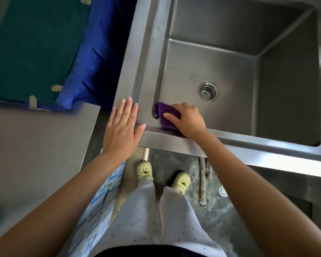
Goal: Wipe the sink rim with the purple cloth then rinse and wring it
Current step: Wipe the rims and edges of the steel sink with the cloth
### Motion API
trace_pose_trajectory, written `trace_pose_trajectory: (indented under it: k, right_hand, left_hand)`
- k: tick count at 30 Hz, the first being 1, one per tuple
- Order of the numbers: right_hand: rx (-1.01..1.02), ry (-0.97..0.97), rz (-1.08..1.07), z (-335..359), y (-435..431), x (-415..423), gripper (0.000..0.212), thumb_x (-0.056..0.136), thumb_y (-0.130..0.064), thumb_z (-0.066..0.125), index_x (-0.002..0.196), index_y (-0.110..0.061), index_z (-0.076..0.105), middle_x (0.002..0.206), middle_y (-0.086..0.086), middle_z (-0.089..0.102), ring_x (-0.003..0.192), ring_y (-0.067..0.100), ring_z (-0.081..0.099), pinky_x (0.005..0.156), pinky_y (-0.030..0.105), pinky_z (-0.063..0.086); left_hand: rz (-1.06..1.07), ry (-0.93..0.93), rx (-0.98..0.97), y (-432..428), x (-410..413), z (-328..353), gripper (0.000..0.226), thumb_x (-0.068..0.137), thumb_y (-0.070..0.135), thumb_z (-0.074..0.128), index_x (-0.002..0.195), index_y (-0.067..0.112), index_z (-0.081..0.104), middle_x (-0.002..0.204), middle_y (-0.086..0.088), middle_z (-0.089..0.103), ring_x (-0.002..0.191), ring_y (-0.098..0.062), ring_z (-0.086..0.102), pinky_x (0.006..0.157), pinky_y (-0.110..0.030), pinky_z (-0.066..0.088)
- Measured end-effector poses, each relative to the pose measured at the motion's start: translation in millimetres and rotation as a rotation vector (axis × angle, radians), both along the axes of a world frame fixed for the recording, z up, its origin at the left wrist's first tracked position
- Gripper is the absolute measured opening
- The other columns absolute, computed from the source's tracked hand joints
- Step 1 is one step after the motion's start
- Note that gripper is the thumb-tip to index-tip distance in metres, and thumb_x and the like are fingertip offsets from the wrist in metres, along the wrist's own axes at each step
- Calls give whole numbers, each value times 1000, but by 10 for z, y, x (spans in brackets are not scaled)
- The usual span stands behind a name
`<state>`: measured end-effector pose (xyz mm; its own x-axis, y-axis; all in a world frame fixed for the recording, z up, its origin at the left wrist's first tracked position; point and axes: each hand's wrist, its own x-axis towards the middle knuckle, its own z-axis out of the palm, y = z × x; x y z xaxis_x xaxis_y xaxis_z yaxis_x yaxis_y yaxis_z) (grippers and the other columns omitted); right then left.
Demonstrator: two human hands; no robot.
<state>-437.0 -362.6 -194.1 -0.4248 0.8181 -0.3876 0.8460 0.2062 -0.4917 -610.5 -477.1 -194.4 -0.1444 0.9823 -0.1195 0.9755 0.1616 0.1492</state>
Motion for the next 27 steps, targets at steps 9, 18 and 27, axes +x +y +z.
trace_pose_trajectory:
  k: [9, 18, 27]
  right_hand:
    - [-21, 120, 77, 118, -148, -60, 48, 91, -44, 47, 136, -27, 46, 126, 6, 50, 113, 30, 38, 99, 38, 28]
    - [348, 11, 45, -146, -40, -651, 58, 86, -51, 36, 141, -32, 36, 129, 15, 49, 99, 34, 48, 84, 45, 46]
    - [293, 6, -83, -224, 635, -1028, 58, 93, -49, 36, 146, -39, 15, 158, 11, 4, 127, 36, 28, 112, 45, 25]
  left_hand:
    - [39, -104, 61, 323, -233, -47, 65, 93, 41, 19, 146, 4, 19, 156, -15, 15, 145, -26, 8, 117, -37, 4]
    - [2, -137, 97, 469, -301, -51, 70, 95, 51, 9, 145, 4, 24, 154, -13, 20, 144, -21, 9, 117, -37, 8]
    - [-48, -113, 81, 1066, -452, -58, 78, 91, 57, -4, 146, 7, 18, 156, -10, 17, 144, -18, 6, 117, -36, 5]
